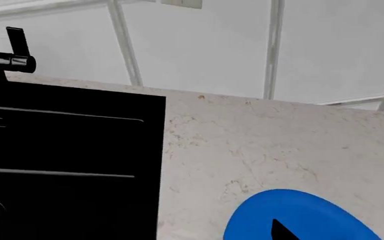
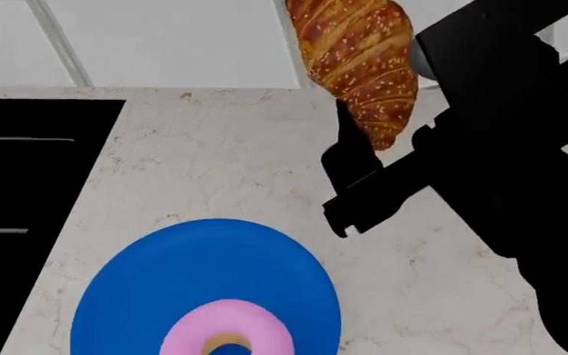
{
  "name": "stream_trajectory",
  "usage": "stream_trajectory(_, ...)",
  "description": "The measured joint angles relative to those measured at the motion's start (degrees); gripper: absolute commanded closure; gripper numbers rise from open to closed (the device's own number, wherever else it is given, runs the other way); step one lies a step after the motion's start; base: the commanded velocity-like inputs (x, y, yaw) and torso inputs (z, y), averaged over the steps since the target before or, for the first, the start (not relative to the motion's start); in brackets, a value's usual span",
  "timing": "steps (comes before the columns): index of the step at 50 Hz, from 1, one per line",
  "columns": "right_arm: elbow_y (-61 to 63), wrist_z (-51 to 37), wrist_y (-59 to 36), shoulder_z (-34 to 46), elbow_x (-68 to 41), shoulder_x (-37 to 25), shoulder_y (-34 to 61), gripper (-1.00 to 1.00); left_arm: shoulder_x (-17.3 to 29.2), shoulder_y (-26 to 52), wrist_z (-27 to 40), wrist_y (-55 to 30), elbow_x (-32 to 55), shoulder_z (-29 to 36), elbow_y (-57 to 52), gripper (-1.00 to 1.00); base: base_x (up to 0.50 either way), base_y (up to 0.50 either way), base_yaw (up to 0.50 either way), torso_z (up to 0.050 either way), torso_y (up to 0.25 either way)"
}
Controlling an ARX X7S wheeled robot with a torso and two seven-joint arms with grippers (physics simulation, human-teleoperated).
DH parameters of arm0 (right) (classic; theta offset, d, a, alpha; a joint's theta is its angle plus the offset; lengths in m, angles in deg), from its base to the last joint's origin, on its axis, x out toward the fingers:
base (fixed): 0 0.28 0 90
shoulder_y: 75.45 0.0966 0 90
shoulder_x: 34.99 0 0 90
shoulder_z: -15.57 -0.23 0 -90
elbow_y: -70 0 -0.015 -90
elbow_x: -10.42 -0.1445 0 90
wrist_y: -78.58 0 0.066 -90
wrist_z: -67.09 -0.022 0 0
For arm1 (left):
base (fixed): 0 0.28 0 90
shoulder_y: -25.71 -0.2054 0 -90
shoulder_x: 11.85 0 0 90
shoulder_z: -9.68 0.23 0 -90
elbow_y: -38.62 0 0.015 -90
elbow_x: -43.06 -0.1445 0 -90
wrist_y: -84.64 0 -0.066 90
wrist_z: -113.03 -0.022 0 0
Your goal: Place the pastries on the plates.
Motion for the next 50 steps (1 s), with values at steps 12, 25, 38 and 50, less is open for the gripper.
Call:
stream_trajectory(12, 8.61, -12.2, -2.24, -6.55, -8.1, 0.52, -2.85, 1.0, -1.09, -0.77, -2.51, -0.13, -2.95, 0.3, 2.11, -1.0, -0.5, 0.14, 0.0, 0.0, 0.0)
stream_trajectory(25, 12.21, -18.38, -3.01, -9.62, -13.24, 0.08, -4.27, 1.0, 0.02, -2.79, -2.02, 1.4, -2.56, -0.92, 0.52, -1.0, -0.49, 0.14, 0.0, 0.0, 0.0)
stream_trajectory(38, 13.05, -24.19, -2.81, -12.16, -16.7, -0.69, -5.86, 1.0, 0.71, -9.55, -0.24, 8.07, -16.07, -5.69, -4.33, -1.0, 0.01, 0.08, 0.0, 0.0, 0.0)
stream_trajectory(50, 14.17, -27.66, -1.73, -13.6, -18.06, -0.88, -7.62, 1.0, 1.1, -13.17, 0.31, 10.29, -27.07, -7.24, -7.67, -1.0, 0.09, 0.5, 0.0, 0.0, 0.0)
